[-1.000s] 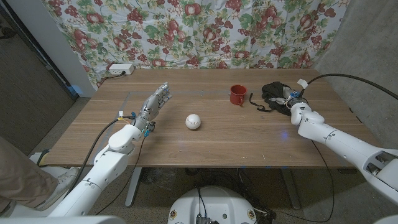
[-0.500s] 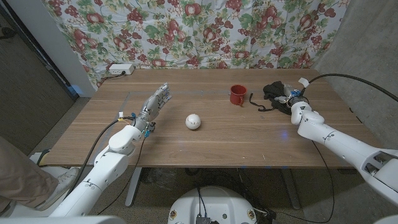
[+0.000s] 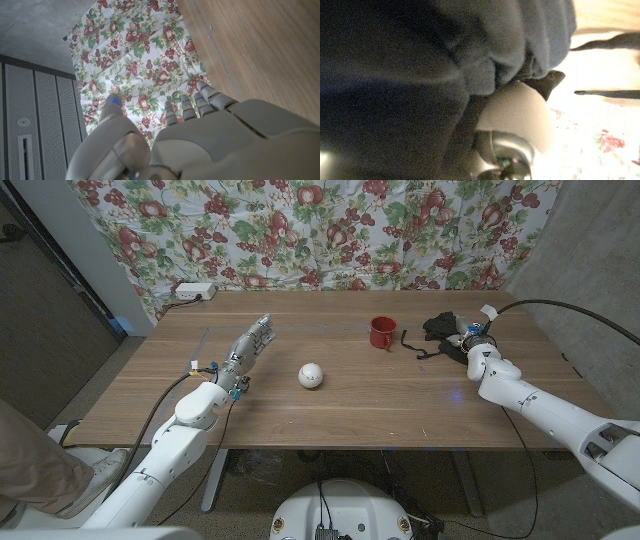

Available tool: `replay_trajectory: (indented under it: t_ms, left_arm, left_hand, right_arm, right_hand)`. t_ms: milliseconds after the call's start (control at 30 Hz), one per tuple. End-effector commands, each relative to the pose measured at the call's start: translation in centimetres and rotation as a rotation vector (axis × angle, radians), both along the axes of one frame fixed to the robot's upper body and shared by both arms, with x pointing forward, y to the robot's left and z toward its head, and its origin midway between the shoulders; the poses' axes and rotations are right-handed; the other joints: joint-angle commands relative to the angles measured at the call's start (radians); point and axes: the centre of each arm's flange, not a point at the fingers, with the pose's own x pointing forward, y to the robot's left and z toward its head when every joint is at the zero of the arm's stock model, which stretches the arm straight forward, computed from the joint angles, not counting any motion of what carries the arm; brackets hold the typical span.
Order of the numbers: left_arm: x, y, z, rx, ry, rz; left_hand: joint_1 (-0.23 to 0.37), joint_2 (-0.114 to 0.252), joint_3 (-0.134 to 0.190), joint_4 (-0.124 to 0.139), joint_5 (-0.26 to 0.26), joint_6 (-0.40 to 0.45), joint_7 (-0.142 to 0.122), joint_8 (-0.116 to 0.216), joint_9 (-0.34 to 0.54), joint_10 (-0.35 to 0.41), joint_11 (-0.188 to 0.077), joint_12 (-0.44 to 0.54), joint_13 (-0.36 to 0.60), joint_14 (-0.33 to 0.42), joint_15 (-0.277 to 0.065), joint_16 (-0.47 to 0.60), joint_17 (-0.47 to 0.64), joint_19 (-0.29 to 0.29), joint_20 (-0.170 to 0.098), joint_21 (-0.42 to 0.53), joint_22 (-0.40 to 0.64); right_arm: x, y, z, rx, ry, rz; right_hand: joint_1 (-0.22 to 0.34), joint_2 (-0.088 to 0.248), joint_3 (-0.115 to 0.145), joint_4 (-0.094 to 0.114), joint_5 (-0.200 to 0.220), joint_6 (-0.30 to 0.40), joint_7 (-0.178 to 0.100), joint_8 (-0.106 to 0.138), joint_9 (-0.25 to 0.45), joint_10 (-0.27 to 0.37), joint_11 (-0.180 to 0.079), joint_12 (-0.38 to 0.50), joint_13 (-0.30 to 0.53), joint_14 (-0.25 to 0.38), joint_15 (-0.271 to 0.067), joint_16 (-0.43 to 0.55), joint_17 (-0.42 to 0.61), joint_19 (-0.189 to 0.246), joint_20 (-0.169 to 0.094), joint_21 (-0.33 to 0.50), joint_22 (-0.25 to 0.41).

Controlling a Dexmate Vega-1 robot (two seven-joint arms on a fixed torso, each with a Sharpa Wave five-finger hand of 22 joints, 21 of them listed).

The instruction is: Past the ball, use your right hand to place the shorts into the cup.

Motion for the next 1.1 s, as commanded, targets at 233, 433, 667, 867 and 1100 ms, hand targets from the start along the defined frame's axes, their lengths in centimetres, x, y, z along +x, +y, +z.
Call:
replay_trajectory:
  t_ms: [233, 433, 667, 867, 1100]
  left_arm:
    - [-0.1, 0.1, -0.3, -0.007, 0.0, -0.001]
    - [-0.1, 0.1, -0.4, -0.008, 0.0, -0.001]
    - [0.0, 0.1, -0.4, -0.011, -0.002, -0.004]
    - [0.0, 0.1, -0.5, -0.005, 0.006, 0.011]
    - [0.1, 0.1, -0.5, -0.016, -0.002, 0.0]
  left_hand:
    - [-0.012, 0.001, -0.001, 0.008, -0.005, 0.008, -0.005, 0.009, 0.002, 0.011, 0.0, 0.004, 0.006, -0.001, -0.047, 0.004, 0.003, 0.003, -0.051, 0.01, 0.002]
    - [-0.015, 0.001, -0.002, 0.009, -0.006, 0.009, -0.005, 0.008, 0.002, 0.01, 0.0, 0.004, 0.006, -0.001, -0.047, 0.004, 0.003, 0.003, -0.051, 0.01, 0.002]
    - [-0.018, 0.001, -0.003, 0.011, -0.007, 0.009, -0.006, 0.007, 0.002, 0.01, 0.0, 0.004, 0.006, -0.001, -0.048, 0.004, 0.003, 0.003, -0.052, 0.01, 0.002]
    - [-0.02, 0.002, -0.004, 0.012, -0.008, 0.008, -0.006, 0.006, 0.002, 0.01, 0.0, 0.003, 0.006, -0.001, -0.047, 0.004, 0.003, 0.003, -0.052, 0.01, 0.002]
    - [-0.023, 0.003, -0.005, 0.013, -0.009, -0.018, -0.004, -0.006, 0.001, 0.009, -0.001, 0.003, 0.006, -0.001, -0.048, 0.004, 0.003, 0.005, -0.052, 0.01, 0.002]
  right_arm:
    - [-0.7, 0.7, 0.6, -0.012, -0.122, 0.001]
    - [-1.0, 1.2, 1.3, -0.024, -0.16, 0.013]
    - [-1.3, 1.5, 2.1, -0.033, -0.191, 0.018]
    - [-1.8, 1.8, 3.0, -0.04, -0.212, 0.033]
    - [-2.3, 2.7, 4.4, -0.073, -0.228, 0.049]
  right_hand:
    - [0.073, -0.02, -0.002, 0.008, -0.046, 0.176, -0.049, 0.054, 0.055, 0.145, -0.051, 0.198, 0.167, 0.162, -0.174, 0.087, 0.065, 0.05, -0.255, 0.112, 0.122]
    - [0.086, -0.026, -0.024, 0.018, -0.065, 0.283, -0.066, 0.114, 0.124, 0.172, -0.073, 0.286, 0.271, 0.209, -0.174, 0.143, 0.096, 0.063, -0.255, 0.178, 0.104]
    - [0.09, -0.028, -0.05, 0.028, -0.073, 0.315, -0.083, 0.214, 0.268, 0.203, -0.115, 0.394, 0.424, 0.274, -0.171, 0.224, 0.134, 0.065, -0.257, 0.27, 0.077]
    - [0.116, -0.001, -0.053, 0.025, -0.071, 0.335, -0.098, 0.32, 0.425, 0.258, -0.133, 0.481, 0.552, 0.329, -0.168, 0.324, 0.154, 0.108, -0.265, 0.415, 0.095]
    - [0.165, 0.001, -0.046, 0.013, -0.077, 0.354, -0.105, 0.381, 0.51, 0.298, -0.154, 0.5, 0.58, 0.339, -0.17, 0.377, 0.169, 0.105, -0.264, 0.467, 0.063]
